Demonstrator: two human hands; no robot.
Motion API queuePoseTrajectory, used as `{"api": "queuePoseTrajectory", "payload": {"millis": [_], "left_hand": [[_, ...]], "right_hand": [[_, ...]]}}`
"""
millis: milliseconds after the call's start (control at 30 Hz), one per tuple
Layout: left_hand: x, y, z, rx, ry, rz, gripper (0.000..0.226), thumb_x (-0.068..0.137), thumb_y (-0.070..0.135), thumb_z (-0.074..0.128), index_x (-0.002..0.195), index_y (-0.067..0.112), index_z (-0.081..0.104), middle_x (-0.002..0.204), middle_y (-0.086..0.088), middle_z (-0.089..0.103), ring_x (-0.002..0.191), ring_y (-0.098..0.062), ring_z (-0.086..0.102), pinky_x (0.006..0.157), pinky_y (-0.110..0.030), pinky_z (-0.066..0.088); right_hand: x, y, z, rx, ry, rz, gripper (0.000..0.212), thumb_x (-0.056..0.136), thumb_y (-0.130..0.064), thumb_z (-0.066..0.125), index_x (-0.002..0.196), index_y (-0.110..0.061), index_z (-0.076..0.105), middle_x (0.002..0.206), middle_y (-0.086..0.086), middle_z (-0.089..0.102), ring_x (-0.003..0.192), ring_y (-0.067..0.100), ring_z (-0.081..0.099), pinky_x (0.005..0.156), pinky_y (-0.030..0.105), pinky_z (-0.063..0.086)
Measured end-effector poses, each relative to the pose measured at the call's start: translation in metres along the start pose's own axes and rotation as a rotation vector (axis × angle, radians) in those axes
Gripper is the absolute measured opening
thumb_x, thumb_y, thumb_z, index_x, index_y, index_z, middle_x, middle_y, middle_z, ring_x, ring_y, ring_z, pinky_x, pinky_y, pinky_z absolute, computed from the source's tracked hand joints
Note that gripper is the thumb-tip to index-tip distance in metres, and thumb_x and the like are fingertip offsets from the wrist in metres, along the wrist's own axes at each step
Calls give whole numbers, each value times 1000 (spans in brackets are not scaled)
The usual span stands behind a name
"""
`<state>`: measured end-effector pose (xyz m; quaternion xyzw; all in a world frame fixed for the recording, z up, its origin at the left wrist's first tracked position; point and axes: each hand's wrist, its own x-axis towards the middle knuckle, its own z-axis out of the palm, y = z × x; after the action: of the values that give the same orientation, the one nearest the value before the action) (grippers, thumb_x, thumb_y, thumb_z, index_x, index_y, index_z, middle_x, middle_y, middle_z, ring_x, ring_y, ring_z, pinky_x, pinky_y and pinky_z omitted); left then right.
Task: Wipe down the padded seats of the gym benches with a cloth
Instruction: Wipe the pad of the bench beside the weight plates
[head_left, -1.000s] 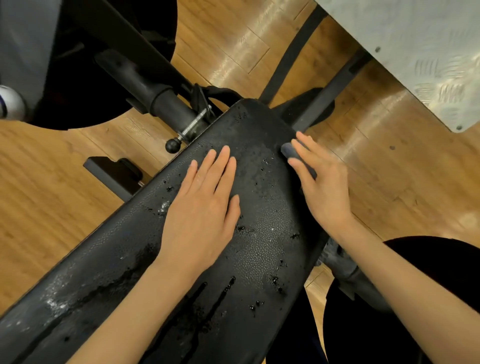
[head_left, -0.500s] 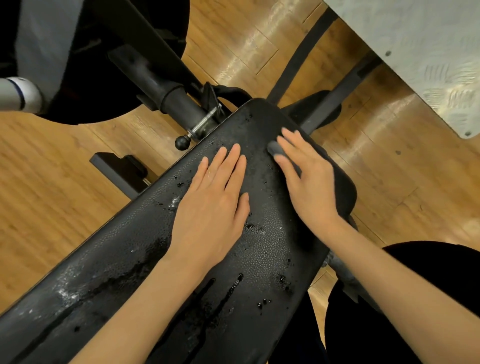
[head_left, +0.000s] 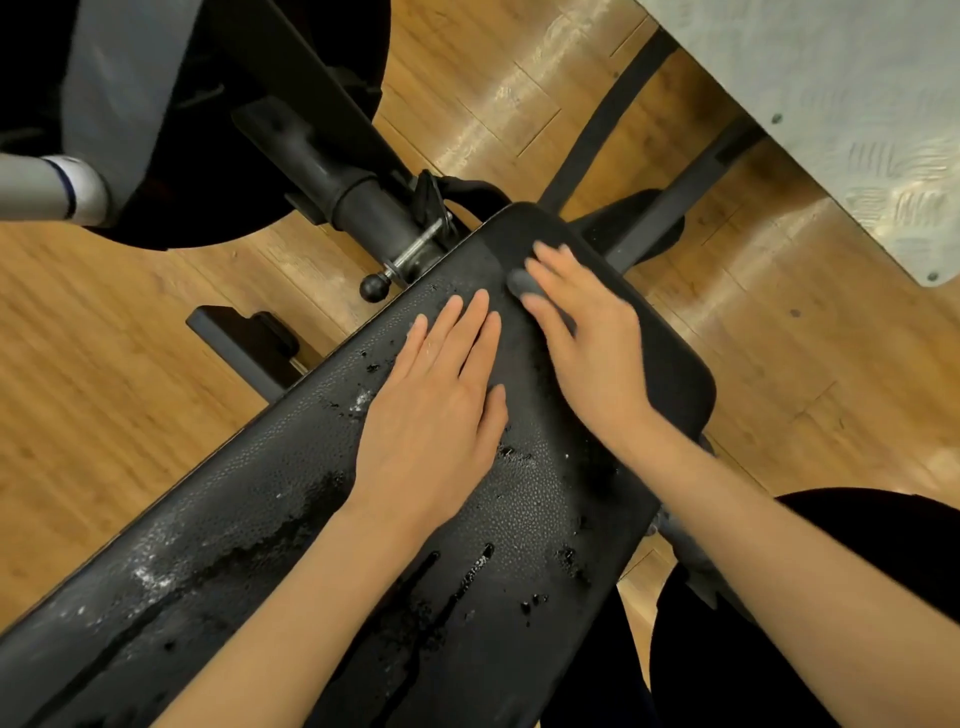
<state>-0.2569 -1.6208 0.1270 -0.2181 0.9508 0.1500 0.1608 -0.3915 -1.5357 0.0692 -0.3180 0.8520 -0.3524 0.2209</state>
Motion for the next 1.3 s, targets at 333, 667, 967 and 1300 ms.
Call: {"api": "queuePoseTrajectory", "payload": {"millis": [333,667,967,1300], "left_hand": [[-34,-15,-24,-3,-20,-94,64,102,37,30,158,9,21,167,-5,13,155,-18,8,125,-34,0],[-80,-27,-32,2,-31,-210,65,102,41,29,159,12,17,168,-1,8,155,-14,3,125,-30,-2],[-81,-27,-24,36,29,-194,64,103,38,31,157,6,22,166,-8,15,154,-20,10,125,-36,4],[-80,-28,-20,61,86,-185,64,101,37,32,155,2,27,164,-14,22,152,-26,20,124,-42,15]], "right_hand": [[-23,-3,-9,71,-74,-41,38,99,-17,58,136,-10,57,146,1,50,141,16,38,119,36,28],[36,-29,21,55,-110,-88,38,101,-19,54,138,-10,55,147,3,49,142,19,37,119,37,28],[50,-22,22,33,2,16,35,99,-17,57,132,-8,60,142,6,54,136,21,45,114,26,27],[3,-62,35,39,-109,-201,32,96,-17,59,127,-9,65,135,4,61,134,18,48,114,23,30]]}}
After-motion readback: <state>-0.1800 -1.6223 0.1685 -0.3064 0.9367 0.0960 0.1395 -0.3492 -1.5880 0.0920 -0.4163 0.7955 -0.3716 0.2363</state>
